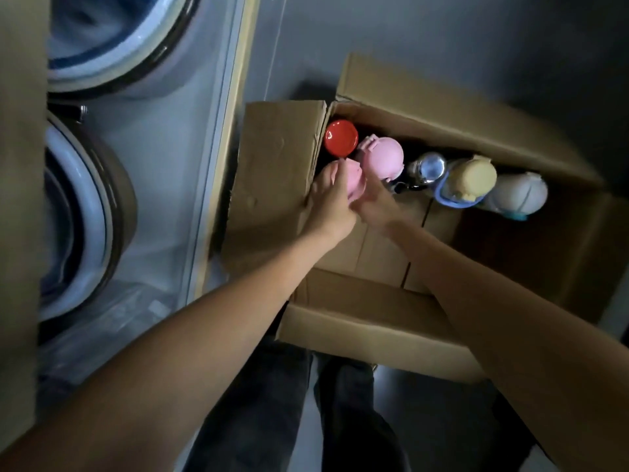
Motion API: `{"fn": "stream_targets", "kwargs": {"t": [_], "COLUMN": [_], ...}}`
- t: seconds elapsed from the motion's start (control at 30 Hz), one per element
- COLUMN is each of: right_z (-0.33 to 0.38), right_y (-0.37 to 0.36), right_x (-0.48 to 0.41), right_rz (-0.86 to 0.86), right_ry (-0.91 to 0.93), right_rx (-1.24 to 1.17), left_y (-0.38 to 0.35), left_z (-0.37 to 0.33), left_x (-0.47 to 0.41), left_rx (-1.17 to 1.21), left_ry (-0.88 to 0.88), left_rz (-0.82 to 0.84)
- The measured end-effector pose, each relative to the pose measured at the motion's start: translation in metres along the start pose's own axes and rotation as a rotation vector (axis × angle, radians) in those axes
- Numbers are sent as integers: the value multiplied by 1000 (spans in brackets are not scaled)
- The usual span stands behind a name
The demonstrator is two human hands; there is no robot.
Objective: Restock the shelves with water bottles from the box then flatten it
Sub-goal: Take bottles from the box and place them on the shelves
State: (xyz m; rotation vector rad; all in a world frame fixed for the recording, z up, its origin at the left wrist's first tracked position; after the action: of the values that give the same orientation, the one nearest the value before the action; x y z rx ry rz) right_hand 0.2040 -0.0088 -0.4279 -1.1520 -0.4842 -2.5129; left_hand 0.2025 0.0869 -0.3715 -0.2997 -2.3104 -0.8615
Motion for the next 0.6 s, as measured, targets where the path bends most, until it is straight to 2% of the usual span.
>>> {"fn": "stream_targets", "kwargs": {"t": [0.1,0.27,0.4,0.6], "right_z": [3,-31,-41,-40], "right_y": [0,-1,-6,-1], "right_x": [12,17,19,35], "right_rz": [-24,-36,-69,-104], "right_ry": [-71,-242,-250,-216], "right_rx": [-54,-122,-169,-120], "left_y": [-12,-31,-42,-43], "left_z": [13,38,54,54], "left_x": [1,8,10,27], "left_rx": [-42,191,323,447], "left_ry": [93,231,314,327], "left_rz": [98,252,221,220]}}
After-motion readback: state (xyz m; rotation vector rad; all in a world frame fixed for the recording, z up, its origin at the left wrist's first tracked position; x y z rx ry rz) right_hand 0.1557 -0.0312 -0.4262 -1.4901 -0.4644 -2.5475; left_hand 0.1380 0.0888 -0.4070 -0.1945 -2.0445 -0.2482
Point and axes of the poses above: each hand's wrist, its own x-axis away from the middle knuckle, its own y-axis out of the back of the hand, z = x × y, the point moved 7 cm from there along -x, towards the middle knuckle, and after that the axes turned 2 degrees about y, right-handed, at the moved point
